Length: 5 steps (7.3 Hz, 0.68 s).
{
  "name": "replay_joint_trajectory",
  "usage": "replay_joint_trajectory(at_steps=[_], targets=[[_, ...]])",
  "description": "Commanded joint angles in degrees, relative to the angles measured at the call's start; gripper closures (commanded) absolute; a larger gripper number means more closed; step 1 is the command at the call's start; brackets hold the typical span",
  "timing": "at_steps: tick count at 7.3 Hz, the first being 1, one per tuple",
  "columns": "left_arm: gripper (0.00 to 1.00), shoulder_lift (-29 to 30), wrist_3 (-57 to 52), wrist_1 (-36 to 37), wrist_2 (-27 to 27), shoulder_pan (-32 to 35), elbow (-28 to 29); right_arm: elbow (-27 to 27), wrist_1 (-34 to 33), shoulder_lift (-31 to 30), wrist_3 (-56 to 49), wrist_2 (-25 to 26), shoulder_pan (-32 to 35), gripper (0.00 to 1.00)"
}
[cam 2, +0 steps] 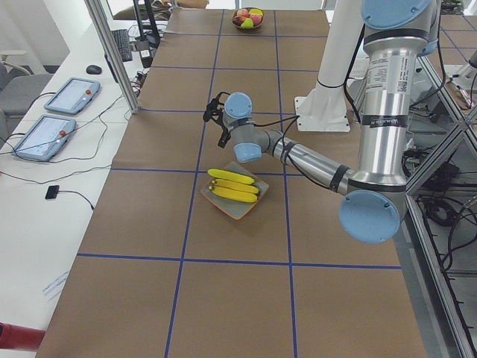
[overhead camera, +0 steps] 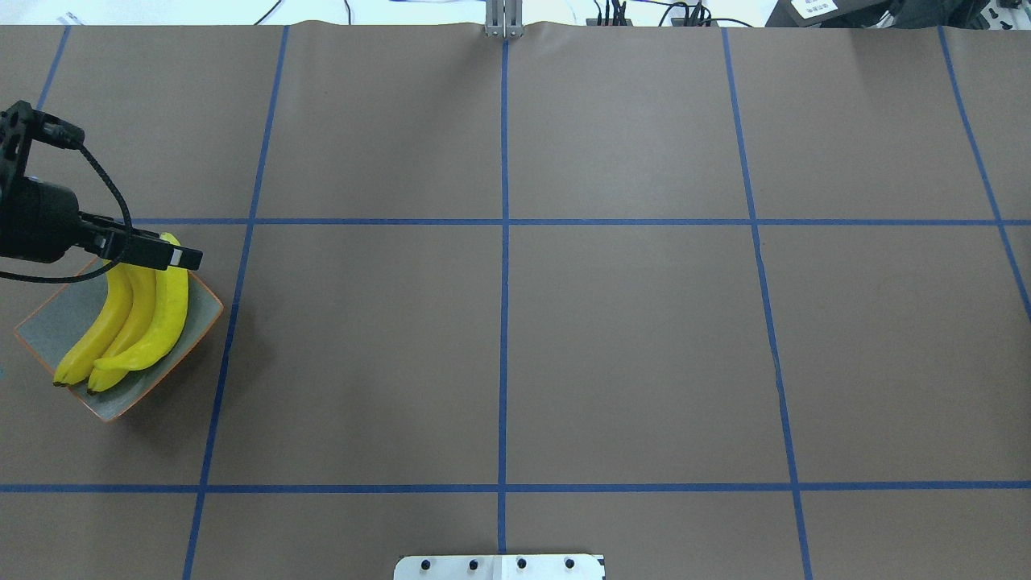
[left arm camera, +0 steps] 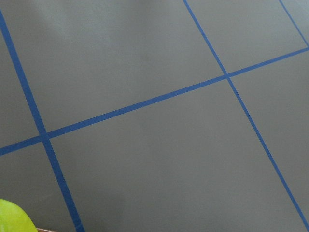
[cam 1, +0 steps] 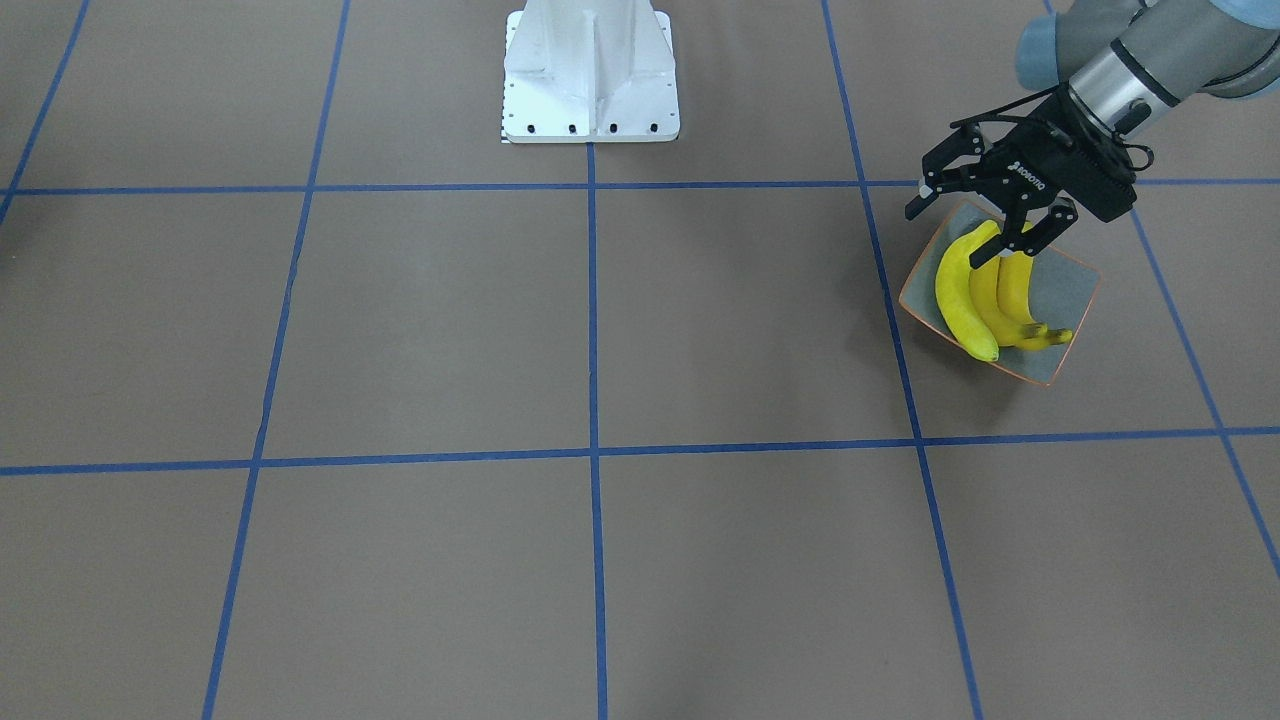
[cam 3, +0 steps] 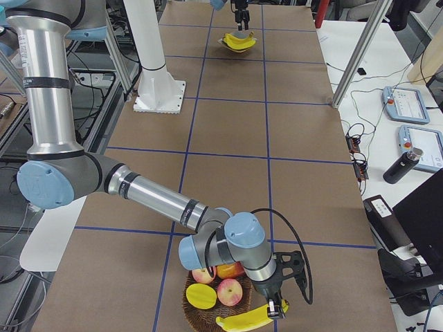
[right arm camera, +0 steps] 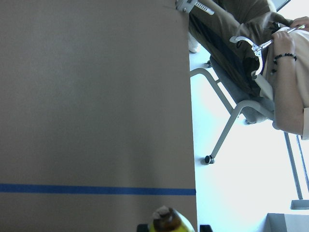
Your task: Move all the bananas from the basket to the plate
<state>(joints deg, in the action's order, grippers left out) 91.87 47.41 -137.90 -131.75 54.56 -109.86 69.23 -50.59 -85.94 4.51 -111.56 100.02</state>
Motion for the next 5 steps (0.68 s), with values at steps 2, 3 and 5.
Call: replay_joint_trajectory(at_steps=[2, 3, 5], targets=[[0.0, 2.34, 5.13, -0.09, 0.09, -0.33, 0.0, 6.07, -0.65, 2.44, 19.06, 0.29, -0.79, 1.0], [0.0, 3.22, 6.62, 0.0, 0.35, -0.5, 0.0, 9.22, -0.74, 2.44, 26.79, 0.2, -3.41, 1.0], [0.0, 6.89, 13.02, 0.0, 4.28, -2.86, 0.09, 14.94, -0.74, 3.23, 45.5, 0.38, -11.66, 1.0]])
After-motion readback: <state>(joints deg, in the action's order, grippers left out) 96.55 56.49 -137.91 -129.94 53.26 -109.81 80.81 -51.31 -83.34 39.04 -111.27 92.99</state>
